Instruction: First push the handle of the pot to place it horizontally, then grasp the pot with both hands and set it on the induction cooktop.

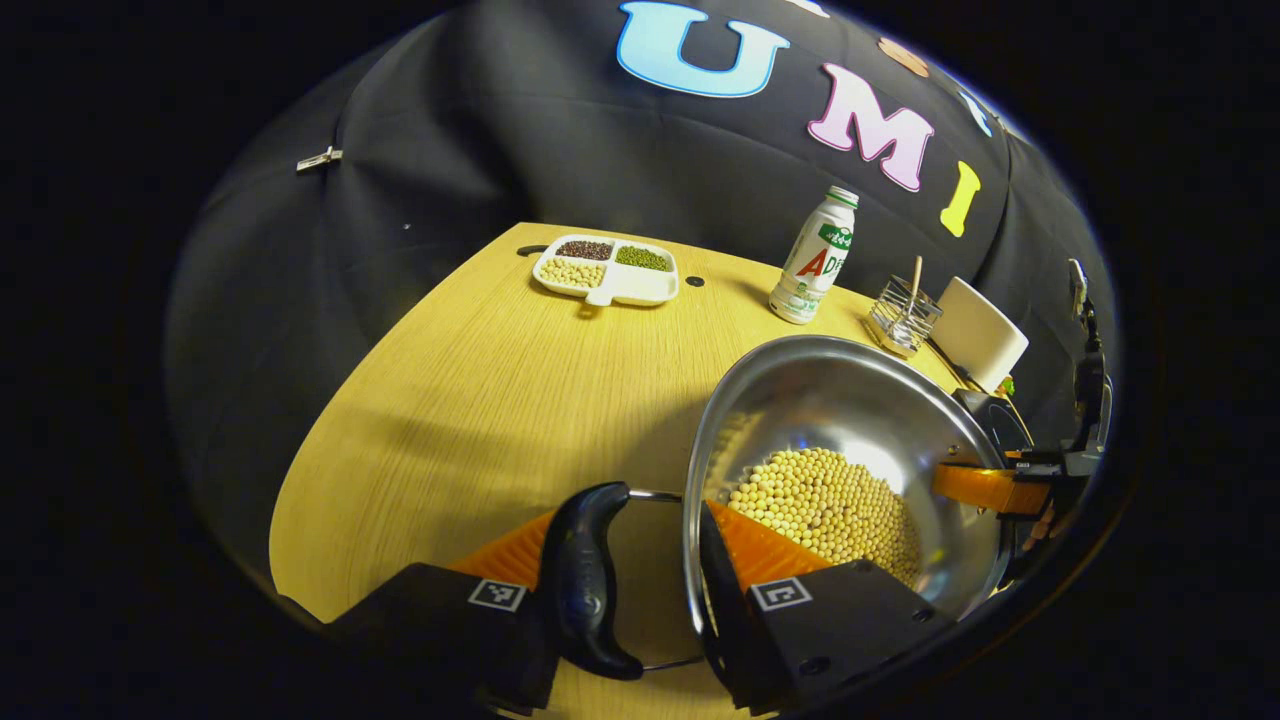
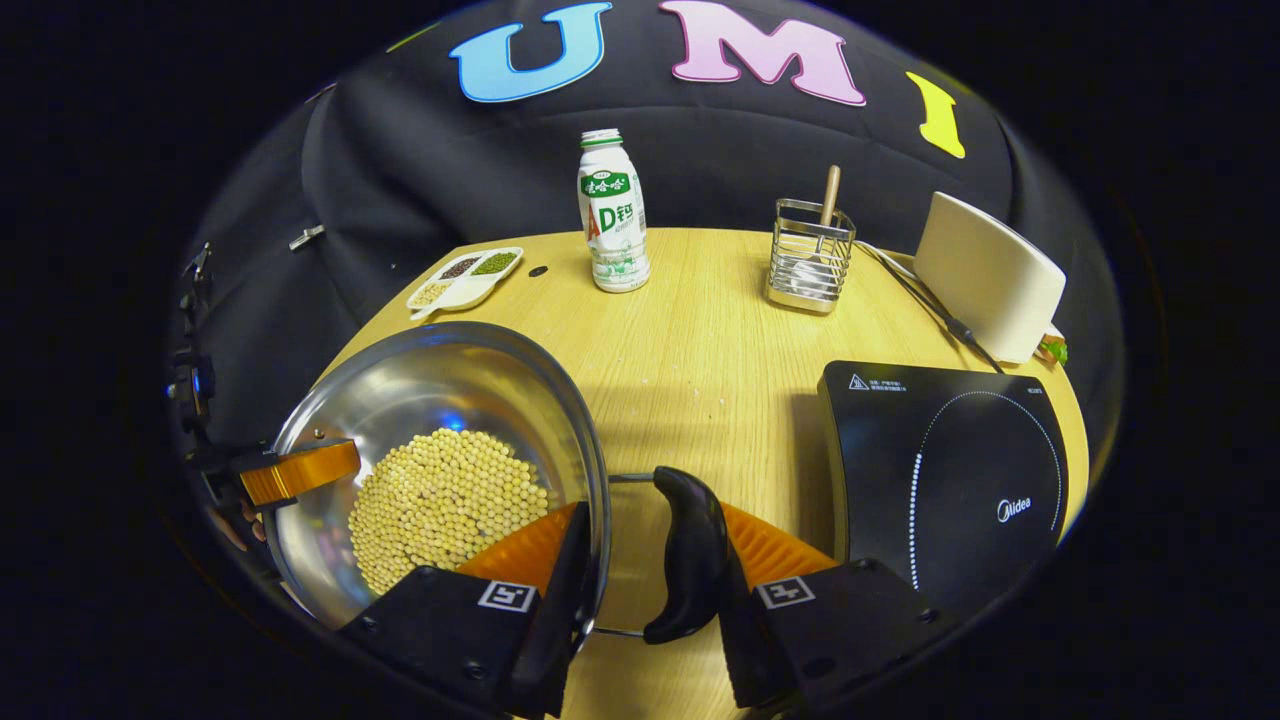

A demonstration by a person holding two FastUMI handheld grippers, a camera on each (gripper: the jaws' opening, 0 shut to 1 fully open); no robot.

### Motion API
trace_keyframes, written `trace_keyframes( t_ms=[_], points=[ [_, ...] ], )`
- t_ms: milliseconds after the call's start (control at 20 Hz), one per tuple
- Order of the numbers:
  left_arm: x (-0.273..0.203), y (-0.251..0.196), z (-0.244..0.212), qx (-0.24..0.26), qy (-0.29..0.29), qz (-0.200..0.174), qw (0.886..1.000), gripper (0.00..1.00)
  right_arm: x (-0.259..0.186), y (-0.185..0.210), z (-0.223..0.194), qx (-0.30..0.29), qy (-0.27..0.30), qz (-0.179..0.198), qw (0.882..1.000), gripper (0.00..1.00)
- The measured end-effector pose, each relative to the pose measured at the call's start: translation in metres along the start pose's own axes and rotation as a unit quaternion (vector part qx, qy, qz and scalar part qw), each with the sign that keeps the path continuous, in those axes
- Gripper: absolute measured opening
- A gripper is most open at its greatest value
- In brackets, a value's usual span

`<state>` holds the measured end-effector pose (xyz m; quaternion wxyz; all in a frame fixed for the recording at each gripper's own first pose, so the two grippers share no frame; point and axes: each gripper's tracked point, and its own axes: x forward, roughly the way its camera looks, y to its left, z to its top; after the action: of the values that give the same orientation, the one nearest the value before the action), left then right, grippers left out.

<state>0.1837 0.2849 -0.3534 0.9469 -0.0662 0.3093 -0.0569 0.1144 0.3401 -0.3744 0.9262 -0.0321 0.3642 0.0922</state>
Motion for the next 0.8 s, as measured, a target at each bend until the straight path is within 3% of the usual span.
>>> trace_keyframes(
  t_ms=[200, 250, 450, 800],
  points=[
    [-0.007, -0.003, 0.001, -0.006, -0.002, 0.004, 1.0, 0.65, -0.006, 0.0, 0.0, -0.007, -0.002, 0.003, 1.0, 0.65],
    [-0.01, -0.005, 0.001, -0.007, -0.004, 0.005, 1.0, 0.64, -0.009, 0.0, 0.003, -0.008, -0.005, 0.005, 1.0, 0.61],
    [-0.03, -0.02, 0.017, -0.002, -0.009, 0.008, 1.0, 0.64, -0.032, -0.008, 0.021, -0.009, -0.014, 0.008, 1.0, 0.64],
    [-0.073, -0.086, 0.048, 0.003, -0.025, 0.008, 1.0, 0.64, -0.09, -0.055, 0.059, -0.012, -0.039, 0.012, 0.999, 0.64]
  ],
)
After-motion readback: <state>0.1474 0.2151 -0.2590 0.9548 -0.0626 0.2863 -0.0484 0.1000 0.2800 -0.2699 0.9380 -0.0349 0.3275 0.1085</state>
